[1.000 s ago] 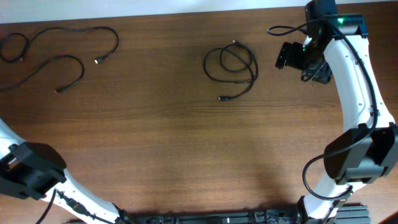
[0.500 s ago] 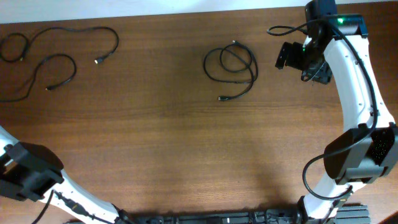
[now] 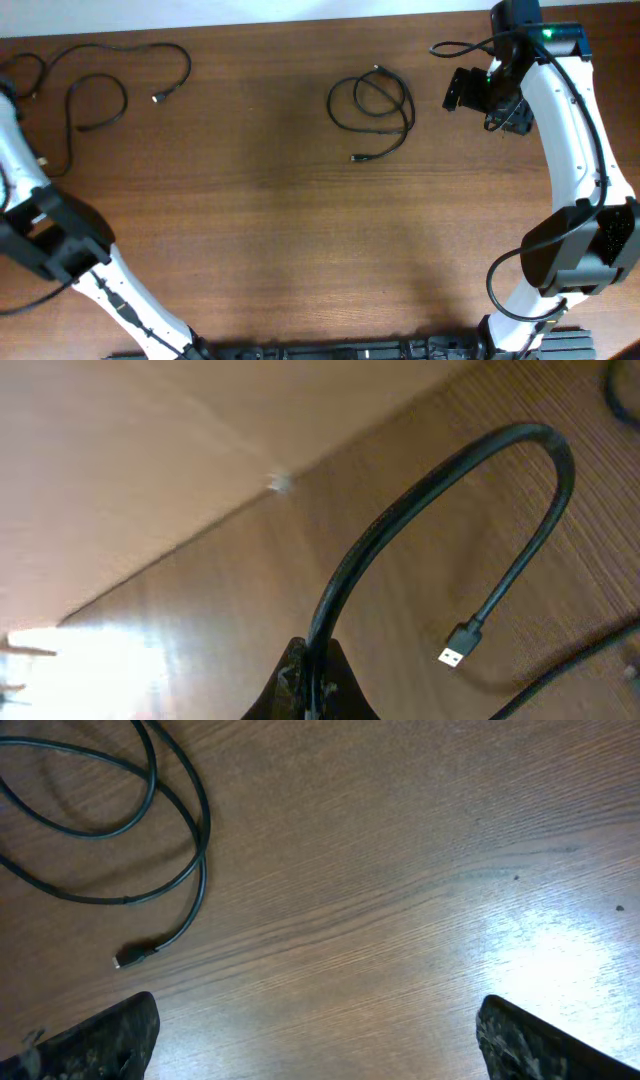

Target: Untangle cables

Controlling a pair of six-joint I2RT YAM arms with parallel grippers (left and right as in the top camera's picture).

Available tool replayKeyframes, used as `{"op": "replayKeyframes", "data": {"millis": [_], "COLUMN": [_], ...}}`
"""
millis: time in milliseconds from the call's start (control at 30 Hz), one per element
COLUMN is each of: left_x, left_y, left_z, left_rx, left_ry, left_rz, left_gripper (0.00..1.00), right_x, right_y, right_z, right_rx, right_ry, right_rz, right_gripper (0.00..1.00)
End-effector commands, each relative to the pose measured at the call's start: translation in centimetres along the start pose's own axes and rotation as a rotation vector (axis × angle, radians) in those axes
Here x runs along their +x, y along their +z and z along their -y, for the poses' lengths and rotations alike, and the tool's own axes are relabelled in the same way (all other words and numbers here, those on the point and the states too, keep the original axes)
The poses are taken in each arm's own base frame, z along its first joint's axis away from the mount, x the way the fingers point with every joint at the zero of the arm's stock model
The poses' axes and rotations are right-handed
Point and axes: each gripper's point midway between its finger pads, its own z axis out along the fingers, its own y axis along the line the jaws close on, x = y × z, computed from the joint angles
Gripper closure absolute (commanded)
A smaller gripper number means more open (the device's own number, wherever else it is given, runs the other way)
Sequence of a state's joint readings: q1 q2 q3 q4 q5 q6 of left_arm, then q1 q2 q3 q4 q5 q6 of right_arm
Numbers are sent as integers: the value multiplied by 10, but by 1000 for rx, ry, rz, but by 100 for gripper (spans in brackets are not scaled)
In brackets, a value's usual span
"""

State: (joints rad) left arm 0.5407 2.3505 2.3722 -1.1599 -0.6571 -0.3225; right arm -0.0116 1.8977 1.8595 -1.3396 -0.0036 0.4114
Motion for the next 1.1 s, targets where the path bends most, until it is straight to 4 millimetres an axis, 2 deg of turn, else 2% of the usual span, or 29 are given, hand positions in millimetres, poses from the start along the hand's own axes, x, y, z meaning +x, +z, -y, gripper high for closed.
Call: {"op": "replayKeyframes", "data": {"millis": [0,33,67,167,200,267,300,333,500,567,600,700,767,900,1000,1067], "left_x": [17,26,29,37,38,43,46,44,27,23,23,30,37,60,66,62], "left_y": [9,10,11,11,11,10,9,8,6,-4,-14,-38,-31,1,13,9], "left_z": [39,57,64,78,80,90,99,102,86,104,135,188,203,224,243,254], "left_rx": [-1,9,12,20,25,87,142,152,63,191,373,695,726,718,733,745], "left_ry": [120,188,211,239,242,273,308,303,278,255,232,222,229,253,451,569], "left_rz": [-9,-12,-14,-18,-18,-39,-51,-40,19,18,15,-10,-23,-64,29,116], "left_gripper": [100,100,98,87,85,62,38,1,1,1,1,1,1,10,10,9], "right_x": [1,1,1,1,1,1,1,1,1,1,1,1,1,1,1,1], "right_y": [4,4,4,4,4,4,4,4,4,4,4,4,4,4,4,4], "right_z": [4,4,4,4,4,4,4,4,4,4,4,4,4,4,4,4], "right_rx": [18,18,18,18,18,18,18,18,18,18,18,18,18,18,18,18], "right_ry": [-1,-1,-1,-1,-1,-1,-1,-1,-1,-1,-1,-1,-1,-1,-1,-1], "right_rz": [-8,-9,-9,-9,-8,-8,-8,-9,-8,-9,-9,-9,-8,-9,-8,-8], "right_gripper": [1,1,1,1,1,1,1,1,1,1,1,1,1,1,1,1]}}
